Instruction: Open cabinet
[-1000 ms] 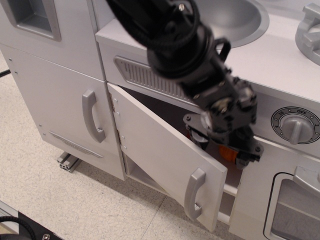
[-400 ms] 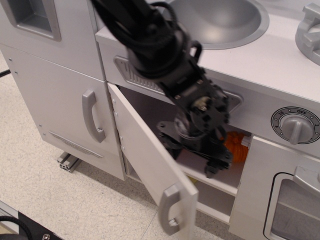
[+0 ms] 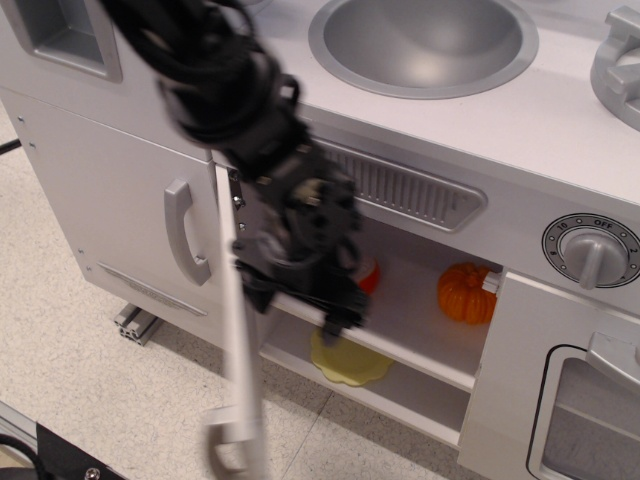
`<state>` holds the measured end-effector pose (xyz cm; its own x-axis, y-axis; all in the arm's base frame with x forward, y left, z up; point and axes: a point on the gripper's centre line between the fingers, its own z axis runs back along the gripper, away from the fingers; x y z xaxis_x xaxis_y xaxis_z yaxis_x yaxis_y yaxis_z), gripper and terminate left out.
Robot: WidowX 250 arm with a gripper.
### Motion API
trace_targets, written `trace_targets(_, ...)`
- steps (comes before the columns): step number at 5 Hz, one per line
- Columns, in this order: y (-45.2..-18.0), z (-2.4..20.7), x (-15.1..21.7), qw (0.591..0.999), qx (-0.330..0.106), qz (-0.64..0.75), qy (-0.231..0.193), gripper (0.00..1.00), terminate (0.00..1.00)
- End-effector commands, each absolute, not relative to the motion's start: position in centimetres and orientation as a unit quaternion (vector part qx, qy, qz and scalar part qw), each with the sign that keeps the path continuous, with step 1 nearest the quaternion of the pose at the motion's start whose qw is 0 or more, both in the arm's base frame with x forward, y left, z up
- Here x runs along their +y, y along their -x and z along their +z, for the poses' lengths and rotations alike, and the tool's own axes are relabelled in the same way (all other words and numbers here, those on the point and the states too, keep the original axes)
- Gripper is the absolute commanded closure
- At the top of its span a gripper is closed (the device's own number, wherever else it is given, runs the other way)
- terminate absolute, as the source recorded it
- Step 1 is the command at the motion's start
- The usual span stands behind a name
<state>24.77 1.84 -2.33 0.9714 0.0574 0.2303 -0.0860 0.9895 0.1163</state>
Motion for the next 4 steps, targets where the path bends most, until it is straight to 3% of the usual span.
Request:
trace_targets(1, -23.87, -1.59, 5.68, 0.988, -0.127, 0.039, -0.083, 0.00, 0.00)
trace_targets(3, -23.54, -1.55, 6.34, 0.990, -0.110, 0.022, -0.090, 0.00, 0.00)
trace_targets(4, -23.54, -1.55, 6.34, 0.990, -0.110, 0.022, -0.090, 0.00, 1.00)
